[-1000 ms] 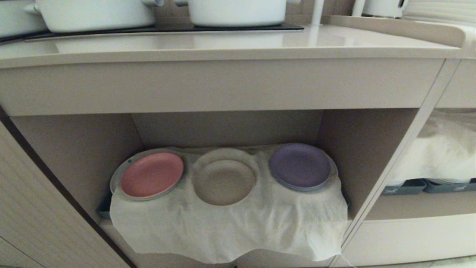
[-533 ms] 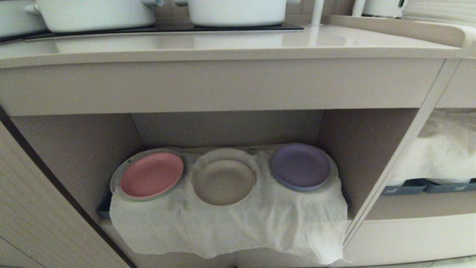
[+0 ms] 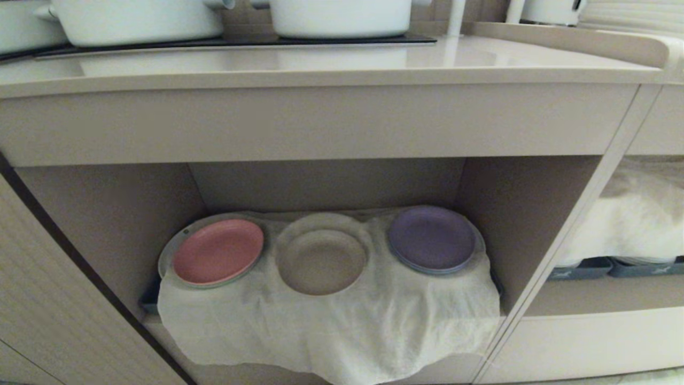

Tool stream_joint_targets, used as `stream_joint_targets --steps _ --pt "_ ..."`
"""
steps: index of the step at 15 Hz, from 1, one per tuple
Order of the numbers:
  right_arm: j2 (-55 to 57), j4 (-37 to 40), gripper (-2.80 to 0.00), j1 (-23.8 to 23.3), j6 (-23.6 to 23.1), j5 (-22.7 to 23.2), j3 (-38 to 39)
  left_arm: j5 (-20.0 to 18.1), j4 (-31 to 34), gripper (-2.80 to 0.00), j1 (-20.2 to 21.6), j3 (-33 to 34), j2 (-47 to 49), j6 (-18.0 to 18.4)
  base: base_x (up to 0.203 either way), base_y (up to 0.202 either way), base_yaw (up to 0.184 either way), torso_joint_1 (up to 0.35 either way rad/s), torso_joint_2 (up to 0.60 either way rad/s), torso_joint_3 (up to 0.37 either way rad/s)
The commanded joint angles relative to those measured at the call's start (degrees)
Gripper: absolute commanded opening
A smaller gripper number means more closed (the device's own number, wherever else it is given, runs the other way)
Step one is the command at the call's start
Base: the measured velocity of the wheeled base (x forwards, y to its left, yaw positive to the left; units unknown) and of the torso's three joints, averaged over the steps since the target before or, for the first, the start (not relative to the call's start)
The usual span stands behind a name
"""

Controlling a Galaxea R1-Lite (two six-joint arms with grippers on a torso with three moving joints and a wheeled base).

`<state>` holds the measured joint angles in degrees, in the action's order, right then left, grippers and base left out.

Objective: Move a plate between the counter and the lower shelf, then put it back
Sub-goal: Pick up the plate in the cupboard

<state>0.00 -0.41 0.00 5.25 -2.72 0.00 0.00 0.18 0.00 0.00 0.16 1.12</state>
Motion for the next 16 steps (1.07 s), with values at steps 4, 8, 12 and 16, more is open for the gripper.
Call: stream_joint_targets --steps 4,8,12,16 --pt "0.0 0.0 -2.8 0.0 0.0 0.0 0.0 -0.1 0.0 -2.8 0.0 0.0 -0.1 -0.1 0.0 0.0 0.0 0.0 0.0 0.0" --pt "0.0 0.0 -2.8 0.0 0.0 -0.1 0.0 0.0 -0.1 -2.8 0.0 0.0 -0.1 -1.3 0.0 0.0 0.0 0.0 0.0 0.0" --pt "0.0 0.0 -2.8 0.0 0.0 0.0 0.0 0.0 -0.1 -2.8 0.0 0.0 -0.2 -2.0 0.0 0.0 0.0 0.0 0.0 0.0" --pt "0.0 0.0 -2.8 0.0 0.0 0.0 0.0 -0.1 -0.4 -2.8 0.0 -0.3 -0.1 -1.8 0.0 0.0 0.0 0.0 0.0 0.0"
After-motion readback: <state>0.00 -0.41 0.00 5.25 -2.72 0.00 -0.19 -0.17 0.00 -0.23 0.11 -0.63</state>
